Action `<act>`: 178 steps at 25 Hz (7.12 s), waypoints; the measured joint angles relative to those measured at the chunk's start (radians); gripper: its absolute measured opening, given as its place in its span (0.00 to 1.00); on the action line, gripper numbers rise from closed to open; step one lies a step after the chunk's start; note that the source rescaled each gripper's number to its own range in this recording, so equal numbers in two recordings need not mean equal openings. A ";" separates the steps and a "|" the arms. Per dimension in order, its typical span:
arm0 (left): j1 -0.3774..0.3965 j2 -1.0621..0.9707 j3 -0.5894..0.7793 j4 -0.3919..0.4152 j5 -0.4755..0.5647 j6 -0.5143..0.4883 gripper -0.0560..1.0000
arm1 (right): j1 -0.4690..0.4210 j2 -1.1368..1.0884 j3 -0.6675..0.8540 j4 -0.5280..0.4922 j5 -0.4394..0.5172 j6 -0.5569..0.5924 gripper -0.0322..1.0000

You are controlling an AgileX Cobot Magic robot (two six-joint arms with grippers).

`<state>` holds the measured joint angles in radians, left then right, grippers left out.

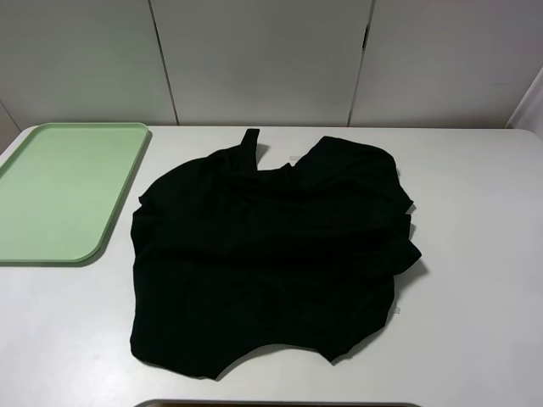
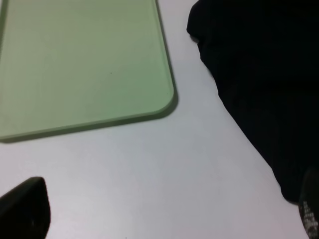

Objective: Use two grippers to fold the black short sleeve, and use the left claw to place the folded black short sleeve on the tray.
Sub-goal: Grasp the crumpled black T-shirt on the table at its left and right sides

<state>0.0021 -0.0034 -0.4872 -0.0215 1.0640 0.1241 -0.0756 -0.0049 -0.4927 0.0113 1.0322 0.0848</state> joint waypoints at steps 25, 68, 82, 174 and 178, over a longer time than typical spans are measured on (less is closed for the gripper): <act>0.000 0.000 -0.001 0.000 0.000 -0.001 1.00 | 0.000 0.038 0.000 0.002 -0.001 0.000 1.00; -0.663 1.350 -0.456 0.166 -0.158 0.412 0.99 | 0.721 1.281 -0.349 -0.096 -0.207 -0.518 1.00; -0.610 1.645 -0.460 0.299 -0.329 0.478 0.97 | 0.721 1.304 -0.349 -0.198 -0.273 -0.753 1.00; -0.514 2.003 -0.666 0.063 -0.425 0.842 0.78 | 0.715 1.855 -0.350 -0.227 -0.676 -0.852 0.40; -0.514 2.003 -0.666 0.063 -0.425 0.842 0.78 | 0.715 1.855 -0.350 -0.227 -0.678 -0.852 0.24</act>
<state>-0.5116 1.9991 -1.1531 0.0418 0.6386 0.9664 0.6392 1.8504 -0.8429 -0.2156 0.3537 -0.7677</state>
